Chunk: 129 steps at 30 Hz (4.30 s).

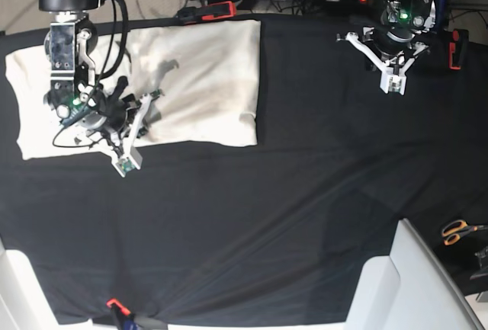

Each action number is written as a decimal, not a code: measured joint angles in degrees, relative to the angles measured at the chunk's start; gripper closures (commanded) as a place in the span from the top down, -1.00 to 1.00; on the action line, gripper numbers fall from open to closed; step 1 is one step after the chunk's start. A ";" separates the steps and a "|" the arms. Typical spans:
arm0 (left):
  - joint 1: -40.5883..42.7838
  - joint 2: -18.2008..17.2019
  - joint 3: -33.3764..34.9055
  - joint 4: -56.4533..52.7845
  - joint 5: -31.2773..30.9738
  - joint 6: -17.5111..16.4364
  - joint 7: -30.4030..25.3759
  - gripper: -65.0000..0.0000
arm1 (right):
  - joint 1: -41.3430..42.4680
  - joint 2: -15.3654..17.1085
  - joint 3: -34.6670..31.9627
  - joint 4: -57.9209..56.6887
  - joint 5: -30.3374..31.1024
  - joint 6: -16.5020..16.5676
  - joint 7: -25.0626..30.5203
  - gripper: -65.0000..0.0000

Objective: Fold the T-shirt properly
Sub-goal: 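Press and smooth the shirt's folded end with the right gripper, then grasp the shirt's outer end with the right gripper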

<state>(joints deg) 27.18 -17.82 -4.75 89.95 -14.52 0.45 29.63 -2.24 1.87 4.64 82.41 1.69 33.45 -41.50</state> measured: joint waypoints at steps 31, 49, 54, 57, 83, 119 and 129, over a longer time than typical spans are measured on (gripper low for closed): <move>-0.35 -0.07 -0.55 0.00 0.07 -0.02 0.00 -1.00 | -4.13 0.52 3.91 11.45 -0.02 -0.28 -3.80 0.09; -1.14 -0.15 -0.31 0.00 0.00 -0.02 0.00 -1.00 | -13.66 -1.05 5.11 13.44 0.20 0.00 -6.19 -0.94; -1.14 -0.17 -0.31 0.00 -0.02 -0.02 0.00 -1.00 | -14.01 -1.09 3.91 15.08 -0.02 -0.07 -6.12 -0.98; -1.14 -0.15 -0.28 0.00 0.00 -0.02 -0.02 -1.00 | -13.60 -1.18 2.47 12.26 0.83 0.00 -4.87 -0.98; -1.14 0.07 -0.44 0.02 -0.04 -0.07 0.00 -1.00 | 2.40 15.96 51.63 -13.68 22.16 6.10 -14.27 0.81; -0.50 -0.26 -0.26 0.00 -0.02 -0.04 0.02 -1.00 | 4.57 22.36 40.15 -41.11 38.23 6.97 -11.37 0.76; -0.50 -0.28 -0.07 0.00 0.00 -0.02 0.04 -1.00 | 5.07 21.29 40.13 -40.79 39.06 7.19 -13.03 0.75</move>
<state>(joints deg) 26.68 -18.11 -4.82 89.95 -14.52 0.43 29.67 2.83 23.16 44.77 41.63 40.75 40.64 -54.52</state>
